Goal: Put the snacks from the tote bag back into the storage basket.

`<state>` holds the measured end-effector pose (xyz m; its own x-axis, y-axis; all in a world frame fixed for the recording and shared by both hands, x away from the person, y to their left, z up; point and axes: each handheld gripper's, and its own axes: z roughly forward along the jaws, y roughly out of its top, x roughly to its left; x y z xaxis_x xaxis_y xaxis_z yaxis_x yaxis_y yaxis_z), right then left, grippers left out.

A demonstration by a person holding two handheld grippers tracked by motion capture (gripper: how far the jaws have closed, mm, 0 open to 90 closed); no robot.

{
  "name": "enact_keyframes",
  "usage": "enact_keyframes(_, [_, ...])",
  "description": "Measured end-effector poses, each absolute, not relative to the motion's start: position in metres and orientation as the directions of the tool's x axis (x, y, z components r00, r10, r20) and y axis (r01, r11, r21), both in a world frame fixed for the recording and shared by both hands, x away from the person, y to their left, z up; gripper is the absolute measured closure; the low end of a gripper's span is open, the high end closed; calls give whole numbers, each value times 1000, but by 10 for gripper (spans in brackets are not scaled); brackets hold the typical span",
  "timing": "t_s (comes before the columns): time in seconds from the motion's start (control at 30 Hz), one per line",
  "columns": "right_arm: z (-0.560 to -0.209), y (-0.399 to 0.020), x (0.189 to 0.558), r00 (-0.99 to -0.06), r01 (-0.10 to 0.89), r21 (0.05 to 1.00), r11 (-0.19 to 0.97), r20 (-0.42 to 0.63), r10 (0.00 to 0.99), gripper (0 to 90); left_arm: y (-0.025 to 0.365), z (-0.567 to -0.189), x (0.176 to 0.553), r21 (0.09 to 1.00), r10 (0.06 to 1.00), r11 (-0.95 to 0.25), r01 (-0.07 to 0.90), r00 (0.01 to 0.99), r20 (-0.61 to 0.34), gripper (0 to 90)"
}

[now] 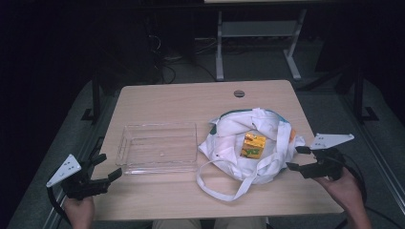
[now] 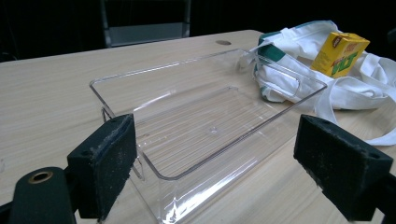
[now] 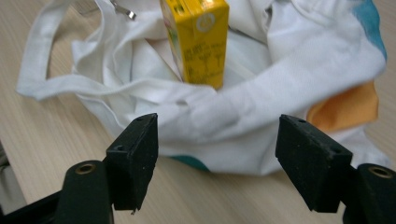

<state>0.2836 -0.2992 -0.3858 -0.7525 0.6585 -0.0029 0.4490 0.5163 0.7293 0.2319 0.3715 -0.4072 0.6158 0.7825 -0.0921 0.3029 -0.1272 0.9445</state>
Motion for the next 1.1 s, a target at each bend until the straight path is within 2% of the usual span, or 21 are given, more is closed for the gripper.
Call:
enact_keyframes(0.5, [-348, -250, 323, -822, 388, 683, 619, -48, 568, 285, 373, -407, 231, 947, 784, -114, 300, 612, -99, 127])
enact_keyframes(1.1, [-346, -198, 357, -885, 342, 567, 749, -74, 460, 288, 373, -406, 230, 948, 786, -105, 301, 609, -107, 127])
